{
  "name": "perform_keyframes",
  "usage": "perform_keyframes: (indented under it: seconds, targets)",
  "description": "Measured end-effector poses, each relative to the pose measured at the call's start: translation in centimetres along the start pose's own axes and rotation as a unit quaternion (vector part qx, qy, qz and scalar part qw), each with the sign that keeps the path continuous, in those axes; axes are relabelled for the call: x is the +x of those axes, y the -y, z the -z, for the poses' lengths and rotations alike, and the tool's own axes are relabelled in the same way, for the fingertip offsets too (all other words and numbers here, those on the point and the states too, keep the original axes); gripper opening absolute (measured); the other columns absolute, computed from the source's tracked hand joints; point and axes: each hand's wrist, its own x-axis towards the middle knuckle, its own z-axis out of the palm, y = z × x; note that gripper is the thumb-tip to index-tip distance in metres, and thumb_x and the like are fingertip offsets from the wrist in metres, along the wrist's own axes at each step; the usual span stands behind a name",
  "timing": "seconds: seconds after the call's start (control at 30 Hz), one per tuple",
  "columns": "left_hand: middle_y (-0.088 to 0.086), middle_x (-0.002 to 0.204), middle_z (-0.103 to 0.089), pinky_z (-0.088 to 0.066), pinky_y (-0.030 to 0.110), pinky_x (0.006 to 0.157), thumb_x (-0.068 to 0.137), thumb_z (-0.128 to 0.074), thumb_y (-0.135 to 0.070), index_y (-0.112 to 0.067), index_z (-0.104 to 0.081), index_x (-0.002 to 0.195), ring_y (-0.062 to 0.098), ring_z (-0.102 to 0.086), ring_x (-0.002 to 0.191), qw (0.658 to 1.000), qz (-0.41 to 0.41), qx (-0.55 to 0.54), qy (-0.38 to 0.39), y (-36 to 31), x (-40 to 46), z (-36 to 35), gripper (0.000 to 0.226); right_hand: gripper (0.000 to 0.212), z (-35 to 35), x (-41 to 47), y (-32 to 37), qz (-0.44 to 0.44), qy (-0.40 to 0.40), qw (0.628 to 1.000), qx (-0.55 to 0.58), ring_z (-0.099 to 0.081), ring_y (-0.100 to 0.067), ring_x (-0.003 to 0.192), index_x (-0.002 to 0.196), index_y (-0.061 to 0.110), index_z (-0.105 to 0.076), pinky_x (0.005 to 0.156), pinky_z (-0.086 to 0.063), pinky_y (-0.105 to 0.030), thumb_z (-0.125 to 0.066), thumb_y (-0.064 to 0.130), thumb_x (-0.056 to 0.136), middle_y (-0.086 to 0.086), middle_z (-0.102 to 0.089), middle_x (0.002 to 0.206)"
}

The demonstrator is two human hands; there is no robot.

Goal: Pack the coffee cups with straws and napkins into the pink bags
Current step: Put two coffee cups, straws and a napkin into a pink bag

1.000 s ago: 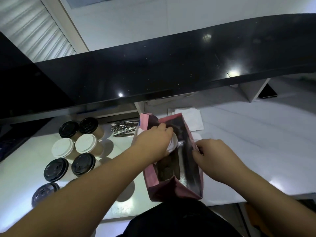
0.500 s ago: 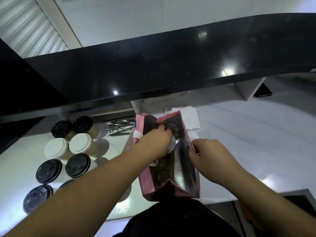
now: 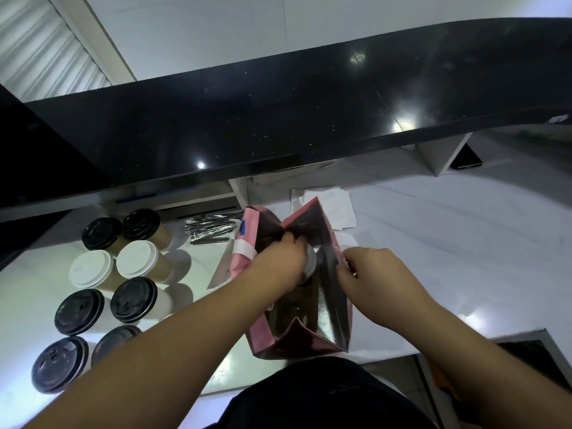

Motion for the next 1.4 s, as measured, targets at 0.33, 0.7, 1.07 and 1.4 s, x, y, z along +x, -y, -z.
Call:
perform_keyframes:
  seconds: [0.33,0.7,1.07,1.4]
  targets:
    - [0.018,0.153,-0.035,-0.046,0.052,0.111,0.090,-0.076,-0.021,-0.013,-0.032,0.156,0.043,-0.049,0.133,0.999,0.046,-0.015,0.005,-0.8,0.5,0.1,0.079,0.034,-0.6,0.2,0.5,0.011,-0.040,0.999,0.000,-0.049,-0.023,0.054,0.068,0.014,-0.046,0.048,-0.033,-0.036,-0.046,0.027,0.100,-0.002,-0.050,0.058]
    - [-0.025,0.111,-0.060,-0.042,0.008,0.076,0.100,-0.058,-0.030,-0.045,-0.058,0.120,-0.008,-0.059,0.098,0.931,-0.109,-0.204,-0.283,3.2,-10.4,6.7,0.025,0.048,-0.7,0.5,0.7,0.035,-0.071,0.997,0.013,-0.048,-0.016,0.047,0.059,0.023,-0.042,0.045,-0.031,-0.031,-0.045,0.037,0.104,0.004,-0.048,0.049]
    - [-0.003,0.160,-0.035,-0.043,0.038,0.112,0.084,-0.076,-0.052,-0.029,-0.031,0.160,0.023,-0.041,0.143,0.996,0.089,-0.029,0.001,16.5,-17.4,-7.5,0.092,0.050,-1.4,1.1,1.7,0.023,-0.085,0.996,0.000,-0.048,-0.013,0.039,0.052,0.020,-0.049,0.041,-0.028,-0.025,-0.050,0.040,0.097,0.015,-0.058,0.049]
    - [0.004,0.147,-0.042,-0.047,0.041,0.105,0.080,-0.081,-0.037,-0.024,-0.037,0.152,0.031,-0.050,0.127,0.993,0.114,-0.024,-0.028,17.0,-15.8,-9.6,0.085,0.046,-1.8,0.6,1.7,-0.003,-0.086,0.996,0.016,-0.055,-0.023,0.047,0.058,0.013,-0.058,0.044,-0.043,-0.035,-0.053,0.039,0.096,-0.001,-0.057,0.046]
